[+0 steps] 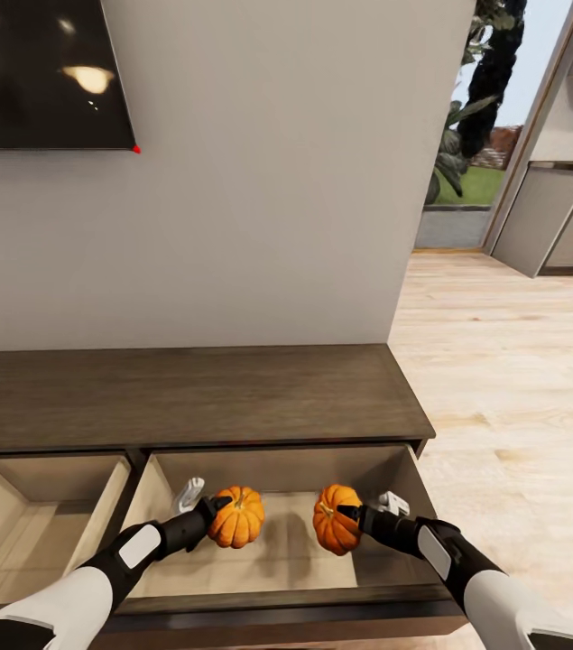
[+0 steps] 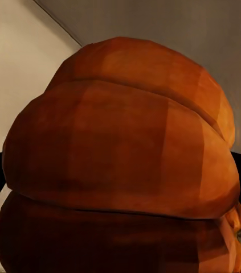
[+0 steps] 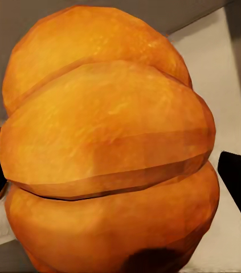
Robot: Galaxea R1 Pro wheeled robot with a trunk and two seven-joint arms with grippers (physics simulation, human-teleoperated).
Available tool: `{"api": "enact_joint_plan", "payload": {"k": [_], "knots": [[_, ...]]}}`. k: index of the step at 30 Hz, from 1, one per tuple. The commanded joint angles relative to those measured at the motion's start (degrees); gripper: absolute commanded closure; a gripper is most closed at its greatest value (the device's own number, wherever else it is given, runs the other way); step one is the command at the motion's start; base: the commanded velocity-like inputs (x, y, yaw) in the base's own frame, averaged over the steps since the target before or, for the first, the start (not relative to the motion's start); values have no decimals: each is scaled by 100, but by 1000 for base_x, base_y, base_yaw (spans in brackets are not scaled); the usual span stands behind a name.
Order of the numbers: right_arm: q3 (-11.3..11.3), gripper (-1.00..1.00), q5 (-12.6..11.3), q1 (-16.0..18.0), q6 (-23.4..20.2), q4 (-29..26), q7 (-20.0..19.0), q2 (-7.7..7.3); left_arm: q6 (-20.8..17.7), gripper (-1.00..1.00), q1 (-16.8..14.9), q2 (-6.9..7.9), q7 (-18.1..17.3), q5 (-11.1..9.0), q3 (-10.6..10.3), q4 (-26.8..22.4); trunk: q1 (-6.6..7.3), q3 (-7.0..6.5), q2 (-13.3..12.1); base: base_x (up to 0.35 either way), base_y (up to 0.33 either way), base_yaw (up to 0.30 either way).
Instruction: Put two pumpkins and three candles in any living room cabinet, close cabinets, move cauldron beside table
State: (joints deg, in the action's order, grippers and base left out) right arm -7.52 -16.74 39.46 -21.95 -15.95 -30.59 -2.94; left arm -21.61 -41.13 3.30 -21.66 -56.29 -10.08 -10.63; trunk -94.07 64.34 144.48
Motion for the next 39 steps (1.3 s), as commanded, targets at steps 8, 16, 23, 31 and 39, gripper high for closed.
{"api": "enact_joint_plan", "payload": {"k": [8,16,23,31,39], "knots": [[-4,100,-19,1,-1,150,725,-5,-60,100,0,12,375,-14,4,14,0,0,0,0,0,0],[-4,100,-5,1,290,103,686,-13,-63,100,0,13,373,-14,6,2,0,2,0,0,0,0],[-4,100,-13,1,284,84,678,-22,-63,100,0,13,373,-14,6,-19,0,54,0,0,0,0],[-4,100,-13,5,261,63,677,-21,-71,100,-7,4,375,-14,14,-56,0,123,0,0,0,0],[-4,100,-12,62,247,49,694,1,-71,100,-9,-6,365,-22,23,-212,0,193,0,0,0,4]]}}
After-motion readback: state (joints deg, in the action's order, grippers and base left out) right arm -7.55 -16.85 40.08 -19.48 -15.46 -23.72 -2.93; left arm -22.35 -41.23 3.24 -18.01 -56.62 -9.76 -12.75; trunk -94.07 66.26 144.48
